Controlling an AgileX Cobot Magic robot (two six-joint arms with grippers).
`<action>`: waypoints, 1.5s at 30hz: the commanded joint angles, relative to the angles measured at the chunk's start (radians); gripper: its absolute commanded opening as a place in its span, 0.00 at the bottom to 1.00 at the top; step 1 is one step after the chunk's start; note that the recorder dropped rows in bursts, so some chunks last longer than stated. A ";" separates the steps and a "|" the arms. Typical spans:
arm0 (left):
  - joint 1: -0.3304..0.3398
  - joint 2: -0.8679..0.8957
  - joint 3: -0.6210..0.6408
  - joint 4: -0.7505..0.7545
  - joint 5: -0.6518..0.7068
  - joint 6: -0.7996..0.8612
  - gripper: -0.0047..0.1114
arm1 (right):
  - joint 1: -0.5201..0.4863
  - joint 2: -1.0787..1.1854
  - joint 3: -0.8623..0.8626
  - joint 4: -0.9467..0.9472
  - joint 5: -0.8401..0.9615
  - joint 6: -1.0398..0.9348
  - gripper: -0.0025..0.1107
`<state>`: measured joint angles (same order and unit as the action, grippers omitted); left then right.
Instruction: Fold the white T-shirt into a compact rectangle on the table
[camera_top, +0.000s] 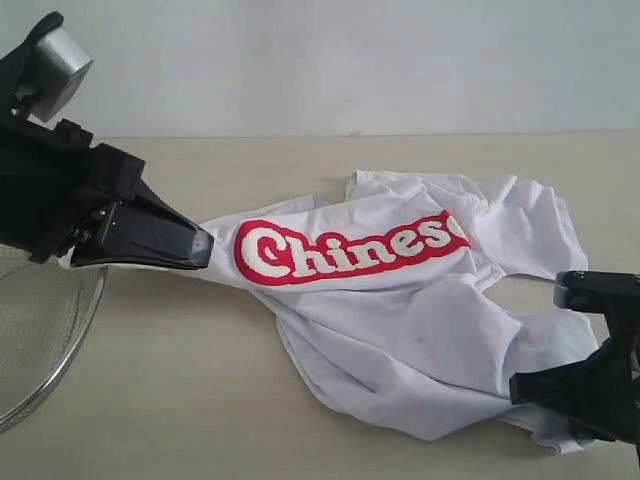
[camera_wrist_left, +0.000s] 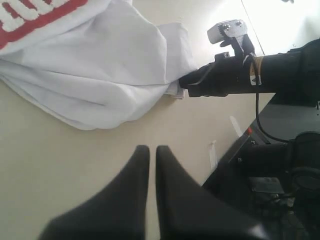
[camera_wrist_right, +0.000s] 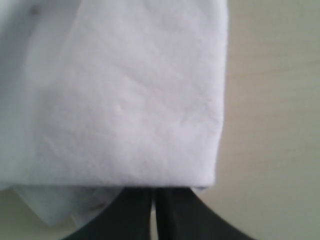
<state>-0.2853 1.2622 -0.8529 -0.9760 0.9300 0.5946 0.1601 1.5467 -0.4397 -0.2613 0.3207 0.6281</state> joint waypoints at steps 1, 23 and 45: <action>-0.005 -0.012 0.005 -0.007 0.000 0.012 0.08 | -0.012 0.019 0.019 0.040 -0.003 -0.066 0.02; -0.003 -0.012 0.005 -0.007 -0.076 0.012 0.08 | -0.010 -0.350 0.019 0.359 -0.005 -0.398 0.02; -0.003 -0.012 0.005 -0.007 -0.021 0.012 0.08 | -0.012 -0.286 -0.019 0.440 0.289 -0.367 0.49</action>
<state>-0.2853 1.2562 -0.8529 -0.9760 0.8989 0.6025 0.1523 1.2350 -0.4553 0.1749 0.5695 0.2489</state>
